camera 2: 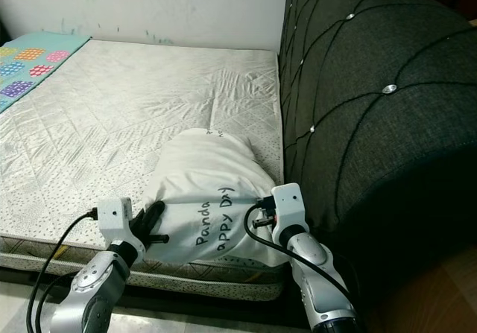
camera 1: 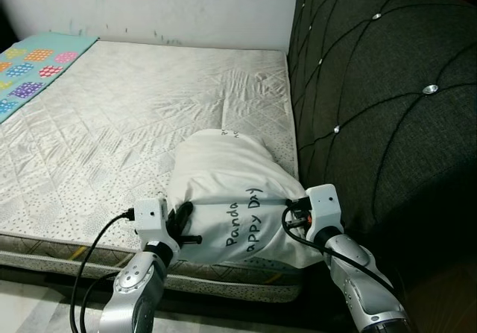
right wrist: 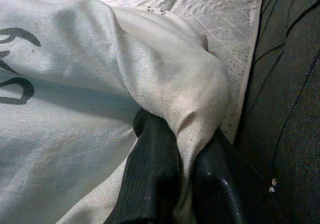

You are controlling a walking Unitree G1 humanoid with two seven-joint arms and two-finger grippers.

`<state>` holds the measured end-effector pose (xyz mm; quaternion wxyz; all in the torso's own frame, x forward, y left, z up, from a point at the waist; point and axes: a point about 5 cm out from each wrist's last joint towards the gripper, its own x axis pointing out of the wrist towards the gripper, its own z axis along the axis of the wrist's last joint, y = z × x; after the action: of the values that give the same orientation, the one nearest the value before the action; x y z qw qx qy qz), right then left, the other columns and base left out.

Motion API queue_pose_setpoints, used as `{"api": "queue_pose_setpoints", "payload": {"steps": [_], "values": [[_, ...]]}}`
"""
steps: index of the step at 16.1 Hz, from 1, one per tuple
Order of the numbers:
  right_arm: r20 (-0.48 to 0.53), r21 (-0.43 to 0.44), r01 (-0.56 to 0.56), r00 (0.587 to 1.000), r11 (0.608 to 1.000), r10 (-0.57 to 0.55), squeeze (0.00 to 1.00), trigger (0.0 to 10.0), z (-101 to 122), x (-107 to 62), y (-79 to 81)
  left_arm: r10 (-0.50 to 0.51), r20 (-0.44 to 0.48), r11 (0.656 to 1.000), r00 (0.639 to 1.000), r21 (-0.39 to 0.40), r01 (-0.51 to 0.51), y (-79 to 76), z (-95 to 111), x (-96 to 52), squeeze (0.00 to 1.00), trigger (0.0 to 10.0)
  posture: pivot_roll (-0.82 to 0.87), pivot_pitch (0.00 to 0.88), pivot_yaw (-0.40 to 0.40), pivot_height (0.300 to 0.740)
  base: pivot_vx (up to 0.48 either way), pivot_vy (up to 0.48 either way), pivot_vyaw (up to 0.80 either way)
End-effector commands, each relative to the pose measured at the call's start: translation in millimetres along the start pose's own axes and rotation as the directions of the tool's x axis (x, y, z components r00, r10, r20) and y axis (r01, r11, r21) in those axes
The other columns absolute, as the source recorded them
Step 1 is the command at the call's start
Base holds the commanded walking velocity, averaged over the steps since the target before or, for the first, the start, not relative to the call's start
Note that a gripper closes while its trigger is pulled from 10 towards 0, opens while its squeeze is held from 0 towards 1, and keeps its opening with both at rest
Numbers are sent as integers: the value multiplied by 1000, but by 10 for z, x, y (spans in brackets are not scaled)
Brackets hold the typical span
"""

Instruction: Clean up the room

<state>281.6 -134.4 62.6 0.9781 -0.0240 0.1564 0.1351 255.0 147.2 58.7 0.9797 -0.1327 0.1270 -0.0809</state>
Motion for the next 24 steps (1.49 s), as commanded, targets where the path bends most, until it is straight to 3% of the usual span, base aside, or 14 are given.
{"api": "queue_pose_setpoints", "payload": {"steps": [1,2,4,6,8,10,13,15,18,20,21,22,24], "values": [[135,1,57,989,998,-57,0,10000,288,-4,-115,68,98,997,993,25,-71,163,226,0,0,10000,-129,0,-3,740,0,0,0],[153,16,57,987,998,-58,0,10000,333,5,-108,72,108,997,992,26,-75,169,252,8,0,10000,-129,0,-3,740,0,0,0],[224,122,64,970,990,-91,0,10000,617,127,-80,80,195,995,977,46,-91,197,523,88,0,10000,-126,0,2,740,0,0,0],[265,152,56,959,987,-95,0,10000,767,192,-51,88,239,993,967,56,-104,215,675,140,0,10000,-122,0,2,740,0,0,0],[358,226,20,928,974,-103,0,10000,1102,286,19,95,333,989,938,77,-127,254,1011,240,0,10000,-120,0,1,740,0,0,0],[386,251,23,914,968,-122,0,10000,1214,312,25,80,374,985,924,111,-130,246,1160,284,0,10000,-120,0,-1,740,0,0,0],[385,262,41,912,964,-143,0,10000,1211,308,-7,41,398,981,916,159,-113,177,1261,329,0,10000,-120,0,-1,740,0,0,0],[372,252,51,917,966,-145,0,10000,1159,296,-31,18,387,981,922,173,-92,130,1226,336,0,10000,-122,0,0,740,0,0,0],[312,171,81,941,982,-132,0,10000,950,252,-105,-10,313,981,950,185,-50,47,988,332,0,10000,-126,0,2,740,0,0,0],[131,-21,97,987,995,-94,0,10000,498,164,-177,72,161,987,984,129,-93,59,551,235,0,10000,-127,0,4,740,0,0,0],[52,-47,72,996,996,-70,0,10000,342,129,-175,142,82,984,986,93,-149,133,357,176,0,10000,-128,0,5,740,0,0,0],[32,-65,63,998,996,-61,0,10000,304,117,-170,163,61,983,985,80,-168,163,313,158,0,10000,-128,0,4,740,0,0,0],[-75,-158,-45,997,986,33,0,10000,125,85,-65,284,-54,957,957,74,-280,401,141,90,0,10000,-127,0,3,740,0,0,0]]}}
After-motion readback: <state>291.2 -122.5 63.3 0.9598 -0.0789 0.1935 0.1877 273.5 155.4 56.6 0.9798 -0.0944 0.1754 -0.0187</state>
